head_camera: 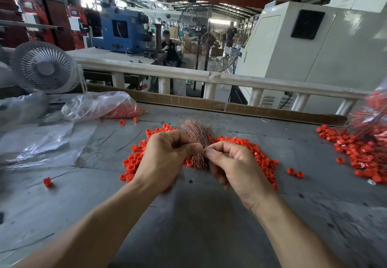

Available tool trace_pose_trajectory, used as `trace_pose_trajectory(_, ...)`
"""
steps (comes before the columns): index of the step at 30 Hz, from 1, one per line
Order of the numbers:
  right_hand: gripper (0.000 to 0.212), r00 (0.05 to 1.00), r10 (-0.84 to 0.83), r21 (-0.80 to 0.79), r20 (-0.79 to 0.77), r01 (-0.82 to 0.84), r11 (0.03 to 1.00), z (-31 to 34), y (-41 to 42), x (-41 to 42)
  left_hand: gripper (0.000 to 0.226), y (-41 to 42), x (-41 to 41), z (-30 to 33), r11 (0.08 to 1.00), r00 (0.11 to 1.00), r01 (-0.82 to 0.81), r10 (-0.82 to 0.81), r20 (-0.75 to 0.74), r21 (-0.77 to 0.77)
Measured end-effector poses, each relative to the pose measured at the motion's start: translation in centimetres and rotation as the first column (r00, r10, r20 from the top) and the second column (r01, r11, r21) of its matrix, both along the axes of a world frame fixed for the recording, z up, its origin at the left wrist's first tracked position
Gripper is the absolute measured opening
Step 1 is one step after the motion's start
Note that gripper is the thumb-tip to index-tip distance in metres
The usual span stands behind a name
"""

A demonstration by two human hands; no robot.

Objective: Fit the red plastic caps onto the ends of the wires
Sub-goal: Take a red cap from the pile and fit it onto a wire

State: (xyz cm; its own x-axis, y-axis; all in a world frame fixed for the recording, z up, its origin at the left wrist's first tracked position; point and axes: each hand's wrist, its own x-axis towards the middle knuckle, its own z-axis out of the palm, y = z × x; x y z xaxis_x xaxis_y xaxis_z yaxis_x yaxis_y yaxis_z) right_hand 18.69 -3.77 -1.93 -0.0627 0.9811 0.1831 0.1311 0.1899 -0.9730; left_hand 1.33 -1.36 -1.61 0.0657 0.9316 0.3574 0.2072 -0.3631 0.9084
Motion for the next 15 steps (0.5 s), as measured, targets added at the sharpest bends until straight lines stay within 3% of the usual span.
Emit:
trace_pose_trajectory(9, 0.020, 0.999, 0.004, 0.053, 0.054, -0.007, 0.999, -0.3, 0.2, 0.1, 0.007, 0.3, -0.5, 0.2, 0.999, 0.999, 0.042, -0.042, -0.007, -0.031)
trace_pose_trajectory(12, 0.020, 0.996, -0.063, 0.042, 0.056, 0.060, 0.997, -0.2, 0.3, 0.5, 0.009, 0.7, -1.5, 0.6, 0.998, 0.997, -0.055, 0.056, 0.044, -0.020)
trace_pose_trajectory(15, 0.017, 0.989, -0.150, 0.030, 0.016, 0.149, 0.988, -0.4, 0.5, 0.9, 0.010, 1.2, -2.7, 1.0, 0.972, 0.973, -0.231, 0.231, -0.004, 0.046)
